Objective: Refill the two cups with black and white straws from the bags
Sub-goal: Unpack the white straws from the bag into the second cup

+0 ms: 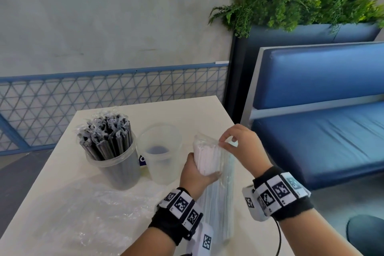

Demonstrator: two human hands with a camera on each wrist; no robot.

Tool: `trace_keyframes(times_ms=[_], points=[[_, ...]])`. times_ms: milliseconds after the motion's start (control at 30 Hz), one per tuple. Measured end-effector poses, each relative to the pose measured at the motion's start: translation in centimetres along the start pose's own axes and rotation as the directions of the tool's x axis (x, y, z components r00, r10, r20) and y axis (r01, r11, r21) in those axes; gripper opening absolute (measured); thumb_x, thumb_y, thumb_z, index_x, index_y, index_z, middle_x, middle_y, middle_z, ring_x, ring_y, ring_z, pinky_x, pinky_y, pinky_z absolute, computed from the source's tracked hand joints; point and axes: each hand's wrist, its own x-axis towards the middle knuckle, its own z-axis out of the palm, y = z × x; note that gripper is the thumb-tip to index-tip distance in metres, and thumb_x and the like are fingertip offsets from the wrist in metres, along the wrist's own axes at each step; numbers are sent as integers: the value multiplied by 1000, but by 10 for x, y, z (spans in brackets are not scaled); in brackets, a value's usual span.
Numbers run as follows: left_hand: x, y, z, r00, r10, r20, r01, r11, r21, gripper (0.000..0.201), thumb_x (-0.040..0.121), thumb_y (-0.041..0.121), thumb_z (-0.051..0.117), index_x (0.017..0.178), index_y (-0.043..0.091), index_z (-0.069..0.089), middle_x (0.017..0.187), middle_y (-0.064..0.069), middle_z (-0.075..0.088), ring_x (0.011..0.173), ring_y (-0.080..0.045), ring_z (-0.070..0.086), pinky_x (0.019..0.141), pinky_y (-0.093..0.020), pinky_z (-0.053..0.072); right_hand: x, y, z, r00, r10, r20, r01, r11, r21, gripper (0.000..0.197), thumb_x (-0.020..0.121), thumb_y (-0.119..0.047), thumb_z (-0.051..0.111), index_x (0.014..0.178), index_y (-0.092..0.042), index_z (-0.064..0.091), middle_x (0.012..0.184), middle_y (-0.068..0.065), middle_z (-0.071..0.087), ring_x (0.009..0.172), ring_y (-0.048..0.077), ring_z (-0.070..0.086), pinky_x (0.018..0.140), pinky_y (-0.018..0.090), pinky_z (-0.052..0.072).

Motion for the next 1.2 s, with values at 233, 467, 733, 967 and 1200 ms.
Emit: trace_keyframes(times_ms=[233,467,733,967,1200], points=[[-4,-1,-4,995,34,90,-33,999,-13,55,63,18,85,102,24,46,96,10,59,89,-1,57,72,-15,47,17,-8,-16,996,69,-50,-64,993,102,18,87,-14,61,91,-26,48,77,-13,58,52,4,49,54,11,38],[0,-23,-21,999,-46,28,50,989,-137,82,46,36,86,118,21,49,114,4,63,108,-11,59,86,-26,49,10,0,-35,974,66,216,-112,972,207,58,73,-35,76,123,-35,48,122,-11,53,101,10,57,84,14,44],[-10,-22,-24,985,-10,173,34,990,-137,79,44,33,88,115,22,54,113,1,67,107,-13,63,95,-40,51,13,8,-18,996,85,-34,-78,983,166,23,76,-15,74,68,-34,64,80,-19,65,79,3,60,77,5,40],[-14,-25,-35,981,-8,193,43,984,-173,75,43,30,88,111,19,57,111,-3,69,106,-17,65,94,-42,52,23,-1,-42,939,290,-182,-147,822,550,15,89,-7,56,96,-15,66,84,-6,65,68,-2,58,65,9,45],[-20,-10,-44,978,79,195,-55,990,-127,72,49,31,86,114,23,56,111,3,68,106,-11,64,90,-31,53,-5,-46,-30,929,-104,356,104,994,20,23,96,-24,48,110,-24,65,107,-15,64,96,-2,57,83,3,35]])
